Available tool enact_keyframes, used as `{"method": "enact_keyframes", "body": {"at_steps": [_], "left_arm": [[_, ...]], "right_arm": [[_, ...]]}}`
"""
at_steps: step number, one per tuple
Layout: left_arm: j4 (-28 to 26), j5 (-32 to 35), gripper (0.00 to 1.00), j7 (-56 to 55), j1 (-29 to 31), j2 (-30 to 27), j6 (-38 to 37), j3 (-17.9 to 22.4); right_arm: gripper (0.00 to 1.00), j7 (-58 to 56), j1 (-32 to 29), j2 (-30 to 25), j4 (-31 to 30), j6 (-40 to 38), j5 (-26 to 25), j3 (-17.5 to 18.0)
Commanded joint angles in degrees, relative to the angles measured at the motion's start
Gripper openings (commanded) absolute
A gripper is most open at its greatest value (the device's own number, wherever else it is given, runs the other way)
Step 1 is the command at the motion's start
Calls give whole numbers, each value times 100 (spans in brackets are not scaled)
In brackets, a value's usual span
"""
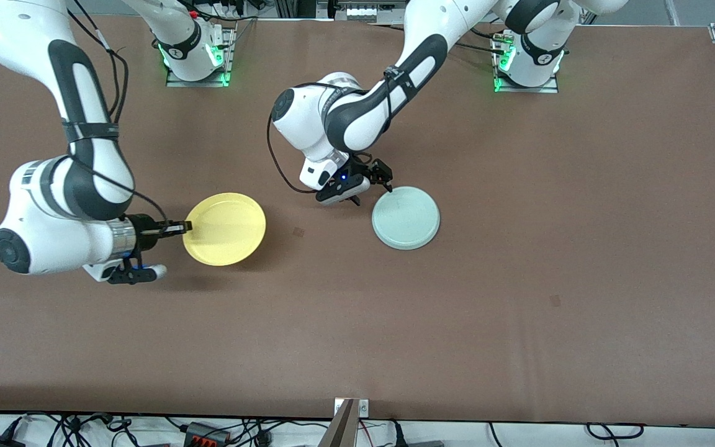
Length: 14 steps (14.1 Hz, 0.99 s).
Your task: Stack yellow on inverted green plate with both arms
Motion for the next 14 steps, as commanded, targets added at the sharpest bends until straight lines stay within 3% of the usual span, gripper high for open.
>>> {"method": "enact_keyframes", "body": {"at_steps": [1,4,7,10,14], "left_arm": [[-74,-272,100,115,413,-430,-15,-129],[-670,-431,100,1026,940,-1018,-199,-314],[-1330,-449,100,1948,1441,-1538,-200,-341],[-1525,-711,100,3073,2021,-1890,-200,-350],[-1464,-2326,100,4647,3276,-2241,-85,-350]], "right_arm": [[0,-1,224,57,120,137,-48,-10],[0,305,618,144,120,497,48,-10],[0,859,961,285,120,866,636,-10],[0,1675,1391,443,129,1384,979,-1],[0,2283,1822,960,514,1755,2234,25]]}}
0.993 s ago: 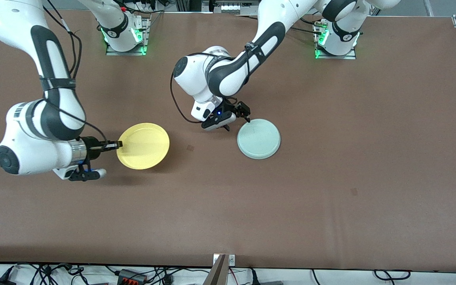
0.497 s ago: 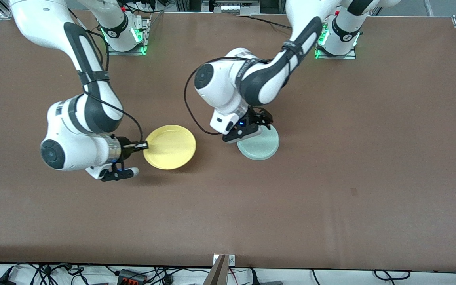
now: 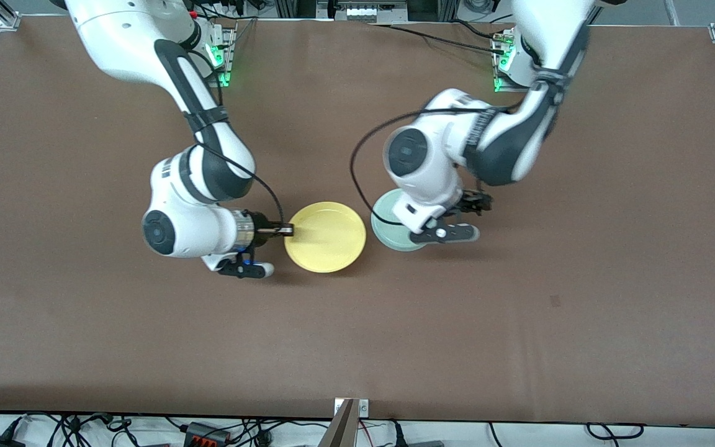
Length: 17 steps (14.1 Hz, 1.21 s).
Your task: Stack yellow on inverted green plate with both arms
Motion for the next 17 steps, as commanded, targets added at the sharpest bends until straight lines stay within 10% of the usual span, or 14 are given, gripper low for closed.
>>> {"method": "enact_keyframes", "body": {"at_steps": [1,17], "left_arm": [[-285,-820,100,1092,901,-510,140,-98],[-698,-1524,100,3537,2503,-1961,-352,-2]], "right_arm": [[0,592,288,495,605,26,604,-8],[0,2405,1573,1375,914,1072,596,-26]]}}
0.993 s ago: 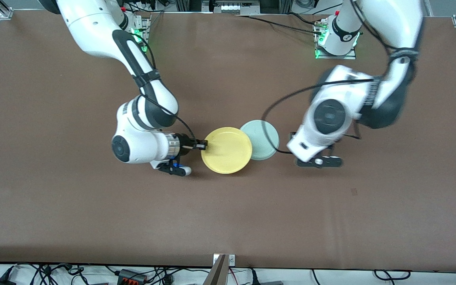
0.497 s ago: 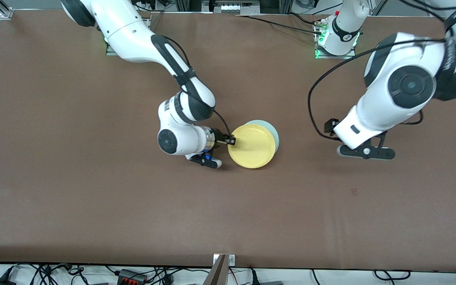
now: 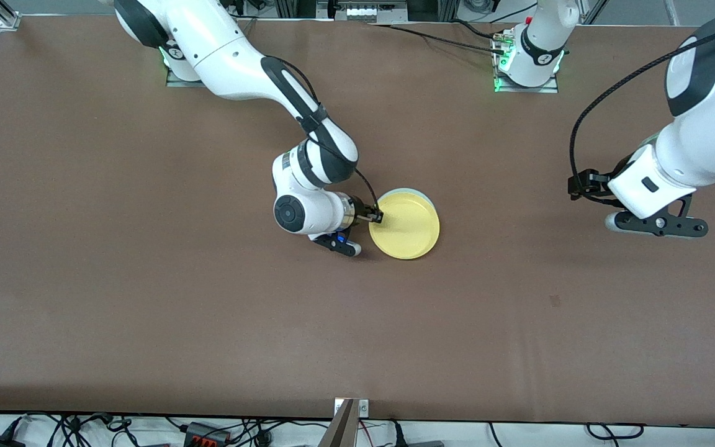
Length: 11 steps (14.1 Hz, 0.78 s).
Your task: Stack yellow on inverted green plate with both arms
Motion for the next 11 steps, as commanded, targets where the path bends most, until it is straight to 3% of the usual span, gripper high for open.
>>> {"method": "enact_keyframes", "body": {"at_steps": [1,3,4,6,11], "left_arm": [[-179,-300,100,637,101,-190,33,186],[-538,-467,100,771,-432,-522,138,1018],[-775,-511,100,771,-548,-803,304,1179],[-1328,-468,100,701,-611,-1349,725,1189],[-1568,-521,100,648,-629,-1570,1088,1198]], "right_arm": [[0,263,104,64,161,9,87,-58],[0,272,130,55,117,9,96,-58],[0,263,130,46,65,9,96,-58],[0,263,122,29,-32,0,78,-58],[0,254,165,-59,-120,9,52,-58]]}}
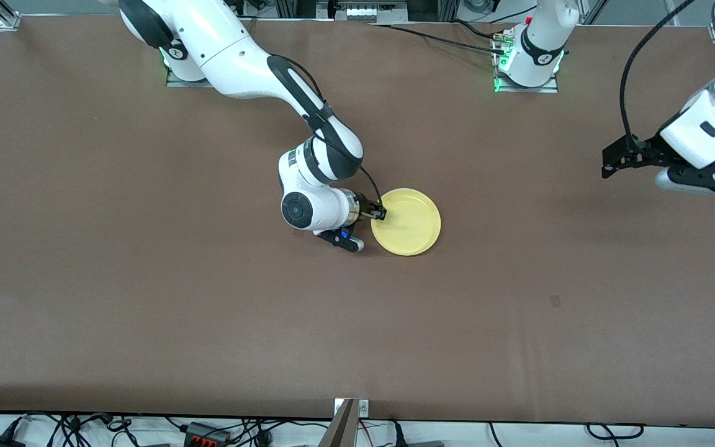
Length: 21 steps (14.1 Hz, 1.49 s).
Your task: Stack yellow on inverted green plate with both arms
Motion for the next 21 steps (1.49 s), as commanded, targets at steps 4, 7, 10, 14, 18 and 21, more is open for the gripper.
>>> {"method": "enact_keyframes", "body": {"at_steps": [4,7,10,14,18,21], "left_arm": [[-155,-33,100,69,-69,-175,-86,1],[-164,-24,100,104,-16,-157,-85,9],[-146,-33,100,51,-7,-122,19,35],[-137,-24,100,42,-7,-148,11,9],[-137,-24,100,121,-7,-174,2,9],[-137,-24,100,121,-7,-183,2,-8]], "right_arm": [[0,74,80,-198,-202,-2,52,-54],[0,30,80,-216,-317,138,52,-54],[0,12,80,-312,-458,165,60,-46],[100,179,-8,-347,-449,156,218,-46],[100,136,-9,-794,-317,78,-61,-447],[100,83,-122,-1286,-308,-842,-360,-1273]]}}
